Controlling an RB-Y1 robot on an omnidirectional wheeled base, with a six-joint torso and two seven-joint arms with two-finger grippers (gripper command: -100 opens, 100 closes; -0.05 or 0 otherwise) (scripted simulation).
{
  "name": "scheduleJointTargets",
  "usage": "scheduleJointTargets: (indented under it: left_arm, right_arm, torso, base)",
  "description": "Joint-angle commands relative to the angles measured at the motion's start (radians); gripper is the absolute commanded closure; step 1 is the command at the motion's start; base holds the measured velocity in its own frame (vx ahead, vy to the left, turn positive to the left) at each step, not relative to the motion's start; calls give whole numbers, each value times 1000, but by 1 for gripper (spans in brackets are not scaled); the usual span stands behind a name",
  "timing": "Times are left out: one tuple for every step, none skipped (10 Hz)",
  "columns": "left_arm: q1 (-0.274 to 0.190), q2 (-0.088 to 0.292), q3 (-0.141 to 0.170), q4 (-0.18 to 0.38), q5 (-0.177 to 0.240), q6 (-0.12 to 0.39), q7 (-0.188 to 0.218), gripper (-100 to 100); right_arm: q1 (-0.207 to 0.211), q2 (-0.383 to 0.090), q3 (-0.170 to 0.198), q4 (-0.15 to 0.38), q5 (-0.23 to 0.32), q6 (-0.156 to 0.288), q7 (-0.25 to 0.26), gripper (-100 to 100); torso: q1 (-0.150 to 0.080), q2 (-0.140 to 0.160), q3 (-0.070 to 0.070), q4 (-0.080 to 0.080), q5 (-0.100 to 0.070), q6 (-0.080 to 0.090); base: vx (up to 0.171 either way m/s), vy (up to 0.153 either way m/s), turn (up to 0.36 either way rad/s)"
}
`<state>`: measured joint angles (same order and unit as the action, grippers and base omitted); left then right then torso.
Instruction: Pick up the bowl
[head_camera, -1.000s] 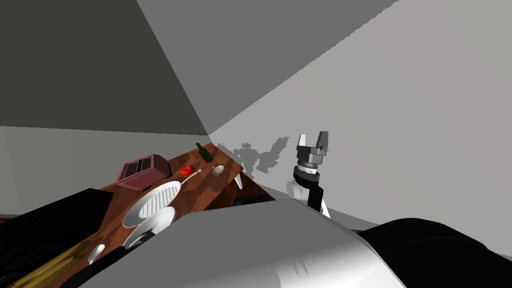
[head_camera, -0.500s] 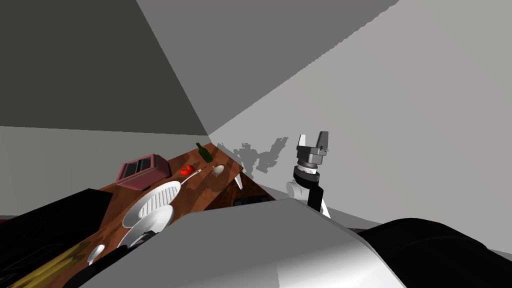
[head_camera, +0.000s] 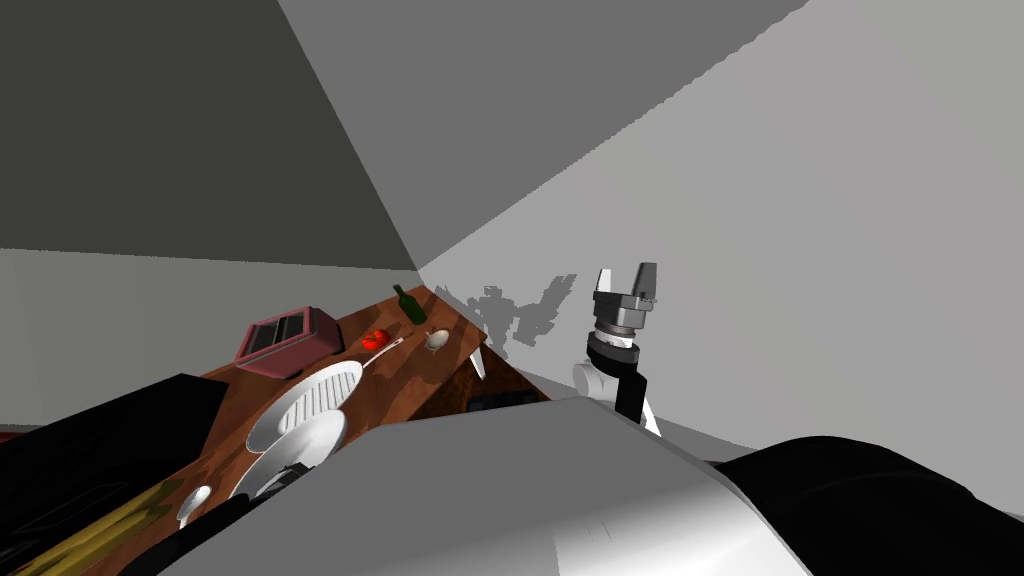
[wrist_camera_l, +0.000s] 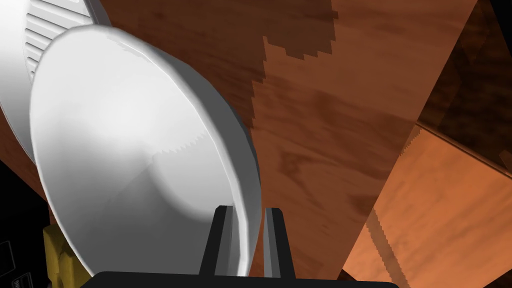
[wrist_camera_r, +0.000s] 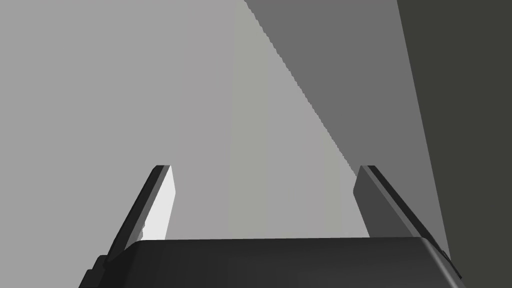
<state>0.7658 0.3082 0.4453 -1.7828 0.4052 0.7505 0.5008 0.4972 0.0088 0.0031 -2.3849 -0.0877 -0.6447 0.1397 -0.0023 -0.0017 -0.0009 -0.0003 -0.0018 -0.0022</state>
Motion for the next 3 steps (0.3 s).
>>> scheduleJointTargets:
  left_arm:
    - [22,3,1,-37,7,17,5,100]
    - [15,3,1,-21,7,8,2,100]
    - [16,3,1,-23,8,10,3,0]
  right_arm:
    - [0,0,0,0,0,0,0,0]
    - [0,0,0,0,0,0,0,0]
    - [0,0,0,0,0,0,0,0]
  torso:
    - [0,0,0,0,0,0]
    - [-1,0,0,0,0,0]
    - [0,0,0,0,0,0]
  base:
    - [16,-16,35]
    - [6,-7,9]
    - [0,0,0]
